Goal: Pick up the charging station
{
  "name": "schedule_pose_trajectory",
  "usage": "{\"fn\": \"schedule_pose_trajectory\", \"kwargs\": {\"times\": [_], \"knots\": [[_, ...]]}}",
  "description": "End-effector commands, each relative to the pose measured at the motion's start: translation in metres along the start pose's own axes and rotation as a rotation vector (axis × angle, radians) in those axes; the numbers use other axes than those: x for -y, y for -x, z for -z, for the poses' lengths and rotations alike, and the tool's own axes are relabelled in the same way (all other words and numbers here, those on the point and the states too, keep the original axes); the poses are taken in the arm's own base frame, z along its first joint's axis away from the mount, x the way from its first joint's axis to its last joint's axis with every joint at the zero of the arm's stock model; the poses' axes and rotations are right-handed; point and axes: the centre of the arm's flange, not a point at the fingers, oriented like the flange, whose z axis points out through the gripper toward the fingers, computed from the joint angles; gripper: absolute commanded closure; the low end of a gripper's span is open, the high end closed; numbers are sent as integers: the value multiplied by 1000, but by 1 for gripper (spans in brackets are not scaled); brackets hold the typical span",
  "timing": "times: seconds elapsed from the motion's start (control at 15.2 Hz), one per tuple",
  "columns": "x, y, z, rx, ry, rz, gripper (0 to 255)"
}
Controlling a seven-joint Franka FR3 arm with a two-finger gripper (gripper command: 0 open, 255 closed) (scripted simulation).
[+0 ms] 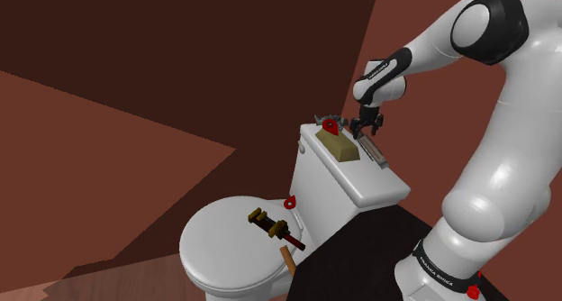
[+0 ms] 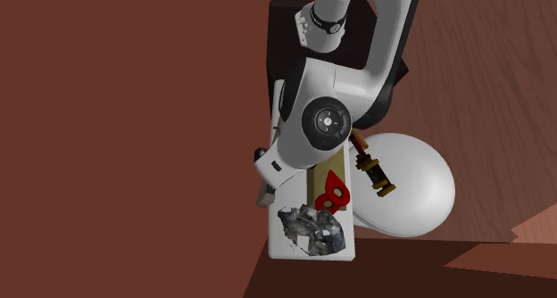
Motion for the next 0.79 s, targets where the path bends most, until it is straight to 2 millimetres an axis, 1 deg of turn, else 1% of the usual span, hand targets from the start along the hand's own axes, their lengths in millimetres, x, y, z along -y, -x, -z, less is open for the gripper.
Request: {"fn": "schedule_pose_trajectory", "kwargs": {"times": [0.0, 0.13, 0.26, 0.33, 0.4, 0.46, 0.53, 0.73], "knots": [[-5, 3, -22, 16, 4, -7, 0], [-3, 3, -30, 16, 4, -7, 0], [-3, 3, -30, 16, 4, -7, 0], [-4, -2, -32, 16, 4, -7, 255], [-2, -4, -36, 16, 4, -7, 255], [-2, -5, -36, 17, 4, -7, 255], [-1, -6, -33, 17, 4, -7, 255], [-5, 0, -26, 17, 4, -7, 255]]}}
